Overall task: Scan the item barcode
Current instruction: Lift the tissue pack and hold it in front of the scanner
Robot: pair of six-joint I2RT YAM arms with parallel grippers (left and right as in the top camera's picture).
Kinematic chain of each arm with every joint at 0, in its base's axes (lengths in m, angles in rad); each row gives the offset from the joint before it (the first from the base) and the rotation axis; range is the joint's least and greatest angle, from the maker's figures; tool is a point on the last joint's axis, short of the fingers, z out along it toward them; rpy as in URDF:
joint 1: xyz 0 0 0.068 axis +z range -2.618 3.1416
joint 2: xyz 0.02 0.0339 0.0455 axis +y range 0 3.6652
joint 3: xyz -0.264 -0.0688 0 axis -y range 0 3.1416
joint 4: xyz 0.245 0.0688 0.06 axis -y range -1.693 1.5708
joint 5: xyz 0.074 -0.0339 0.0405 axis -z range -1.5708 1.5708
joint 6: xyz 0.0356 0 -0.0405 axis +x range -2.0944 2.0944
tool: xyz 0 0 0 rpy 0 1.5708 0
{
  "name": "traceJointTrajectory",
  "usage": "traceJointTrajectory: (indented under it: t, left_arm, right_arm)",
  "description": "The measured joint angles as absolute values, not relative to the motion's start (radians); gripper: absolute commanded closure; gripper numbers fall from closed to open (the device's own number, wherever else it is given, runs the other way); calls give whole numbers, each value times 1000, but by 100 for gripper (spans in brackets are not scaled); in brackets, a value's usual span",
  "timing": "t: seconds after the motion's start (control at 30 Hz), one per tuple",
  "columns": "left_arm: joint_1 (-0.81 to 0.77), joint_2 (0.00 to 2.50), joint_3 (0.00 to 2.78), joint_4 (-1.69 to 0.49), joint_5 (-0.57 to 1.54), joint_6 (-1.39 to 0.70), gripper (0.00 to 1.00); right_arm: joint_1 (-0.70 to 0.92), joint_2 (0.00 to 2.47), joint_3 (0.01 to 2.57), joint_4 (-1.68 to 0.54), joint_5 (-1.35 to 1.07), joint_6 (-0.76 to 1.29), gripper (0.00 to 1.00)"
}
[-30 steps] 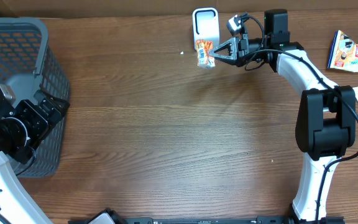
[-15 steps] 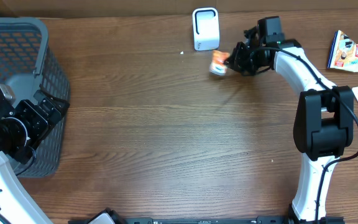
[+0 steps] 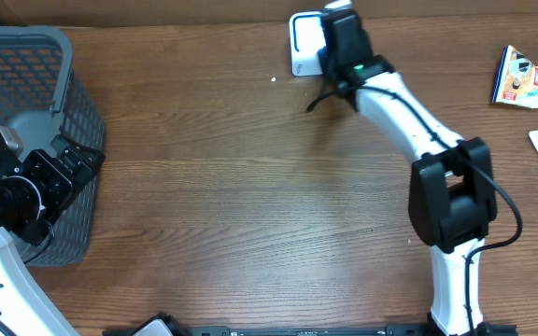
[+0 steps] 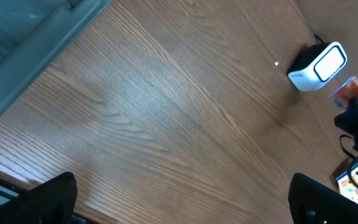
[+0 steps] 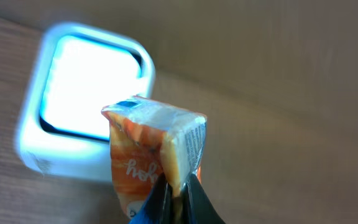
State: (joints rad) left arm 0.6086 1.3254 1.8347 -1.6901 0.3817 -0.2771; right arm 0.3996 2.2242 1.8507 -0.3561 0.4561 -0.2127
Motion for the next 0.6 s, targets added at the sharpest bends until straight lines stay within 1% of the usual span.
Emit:
traceJointTrajectory:
  t: [0.13, 0.2, 0.33, 0.6]
  left_arm:
    - [609, 1325, 1835, -1691, 382, -277, 0]
    - [609, 1325, 1835, -1691, 382, -277, 0]
    - [609, 1325, 1835, -1691, 382, -277, 0]
    - [609, 1325, 1835, -1691, 382, -277, 0]
  right_arm:
    - [443, 2224, 1851, -213, 513, -413, 96]
    - [447, 2224, 1851, -179, 523, -470, 96]
    - [442, 2225, 1851, -168, 510, -528, 96]
    - [439, 2244, 1851, -85, 378, -566, 96]
